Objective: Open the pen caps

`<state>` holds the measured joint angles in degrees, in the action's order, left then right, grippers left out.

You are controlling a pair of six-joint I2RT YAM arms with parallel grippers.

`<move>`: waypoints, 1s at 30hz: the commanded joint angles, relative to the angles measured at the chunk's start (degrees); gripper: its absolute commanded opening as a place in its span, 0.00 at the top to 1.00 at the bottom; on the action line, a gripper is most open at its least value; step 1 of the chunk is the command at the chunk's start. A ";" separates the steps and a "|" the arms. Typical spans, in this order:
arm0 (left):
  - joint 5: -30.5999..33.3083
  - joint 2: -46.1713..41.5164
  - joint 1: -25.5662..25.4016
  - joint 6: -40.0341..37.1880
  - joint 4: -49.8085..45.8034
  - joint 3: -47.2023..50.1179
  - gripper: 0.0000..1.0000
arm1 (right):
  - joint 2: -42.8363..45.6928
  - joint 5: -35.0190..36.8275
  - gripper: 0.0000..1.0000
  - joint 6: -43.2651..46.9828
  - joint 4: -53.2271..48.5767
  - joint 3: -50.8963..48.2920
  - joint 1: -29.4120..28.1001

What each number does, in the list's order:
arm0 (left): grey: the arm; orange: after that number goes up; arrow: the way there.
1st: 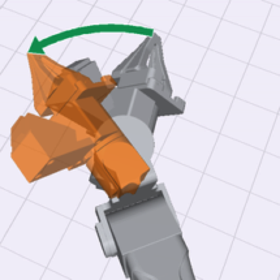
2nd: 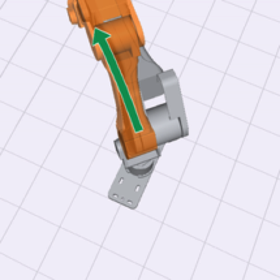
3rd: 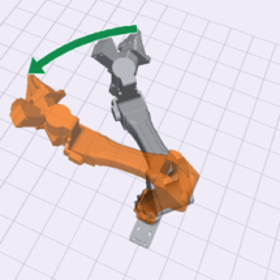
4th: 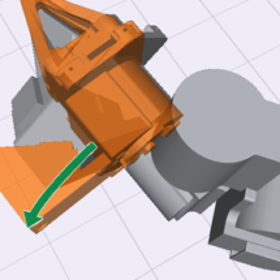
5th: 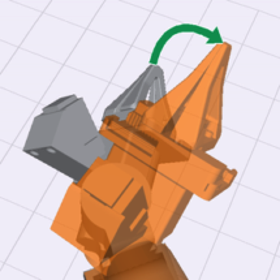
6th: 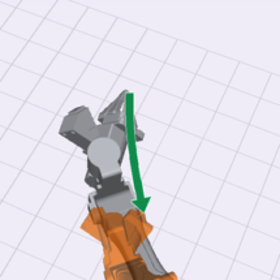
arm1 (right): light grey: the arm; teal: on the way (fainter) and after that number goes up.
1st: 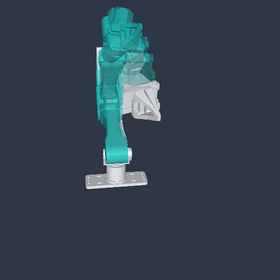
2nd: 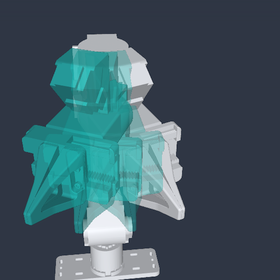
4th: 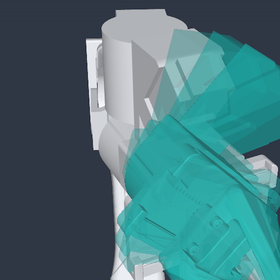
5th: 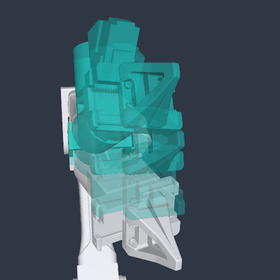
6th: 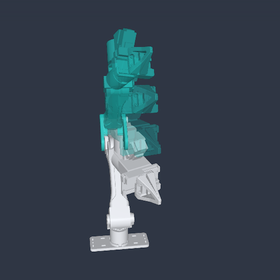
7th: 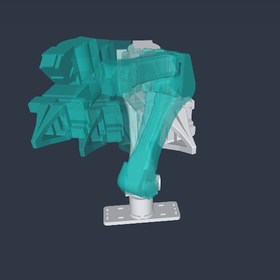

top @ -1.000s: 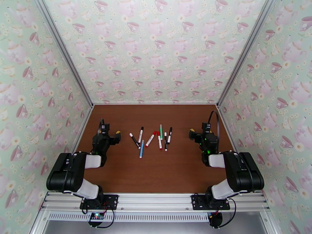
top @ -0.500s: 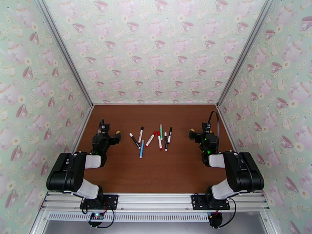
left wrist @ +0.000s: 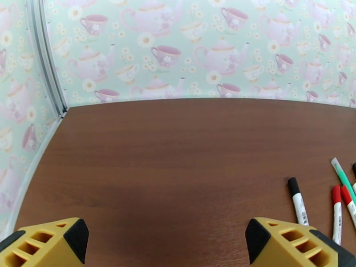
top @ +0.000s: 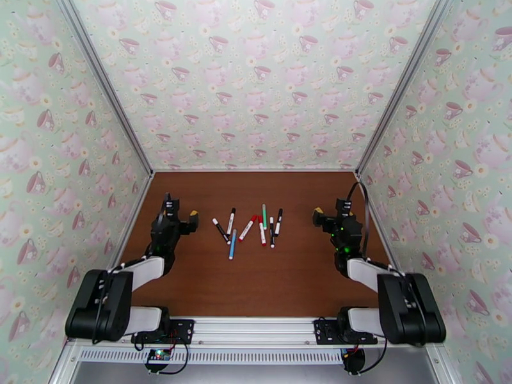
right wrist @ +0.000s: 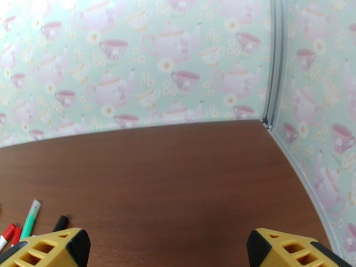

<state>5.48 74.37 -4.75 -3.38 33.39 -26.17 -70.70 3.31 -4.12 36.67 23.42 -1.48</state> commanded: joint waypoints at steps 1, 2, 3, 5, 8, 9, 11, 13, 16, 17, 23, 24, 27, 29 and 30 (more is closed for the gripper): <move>5.53 -4.78 -2.46 4.15 -14.45 -5.42 0.00 | 6.33 2.38 0.00 -5.67 -17.16 5.09 -0.02; 5.58 -5.93 -3.18 5.25 -17.43 -6.69 0.00 | 7.61 1.92 0.00 -6.85 -20.40 6.26 -0.02; 5.76 -7.30 -4.14 6.92 -21.37 -8.33 0.00 | 9.23 1.68 0.00 -8.48 -23.61 7.34 -0.02; 4.84 -9.22 -5.91 9.66 -29.34 -11.47 0.00 | 11.74 0.47 0.00 -11.72 -28.04 8.50 -0.02; 4.20 -11.13 -9.03 15.27 -41.72 -16.21 0.00 | 15.35 -1.80 0.00 -17.91 -34.35 10.43 -0.02; 3.36 -11.62 -10.07 17.15 -45.19 -17.45 0.00 | 16.25 -1.85 0.00 -20.46 -37.29 11.48 -0.06; 0.89 -12.42 -12.04 20.11 -50.21 -18.80 0.00 | 16.90 -1.89 0.00 -24.43 -43.23 13.70 -0.21; -0.67 -13.31 -14.61 23.07 -53.68 -18.89 0.00 | 16.65 -4.70 0.00 -25.29 -48.82 16.17 -0.50; -1.10 -14.11 -16.81 29.95 -58.52 -18.70 0.00 | 17.01 -9.62 0.00 -26.21 -51.34 16.48 -1.80; -2.29 -14.46 -17.03 32.55 -59.84 -18.37 0.00 | 17.63 -9.36 0.00 -27.79 -51.82 15.95 -2.90; -1.54 -15.30 -17.90 46.36 -67.78 -17.43 0.00 | 21.51 -7.96 0.00 -30.37 -53.81 13.68 -9.66; -1.63 -15.23 -18.49 46.91 -68.13 -17.23 0.00 | 21.52 -6.87 0.00 -30.45 -55.17 14.06 -10.92; -3.28 -15.02 -20.04 47.29 -67.40 -16.51 0.00 | 20.71 -6.46 0.00 -29.99 -59.05 16.17 -14.16; -5.63 -13.96 -20.72 46.52 -66.73 -16.54 0.00 | 20.37 -5.55 0.00 -29.64 -60.25 16.89 -16.92; -6.86 -13.01 -21.25 45.69 -66.58 -16.96 0.00 | 20.14 -5.32 0.00 -29.33 -60.69 17.24 -18.26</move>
<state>2.72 60.01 -25.04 41.06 -32.23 -43.42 -50.19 -3.62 -33.01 -19.64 38.26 -17.17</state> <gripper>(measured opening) 0.998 0.999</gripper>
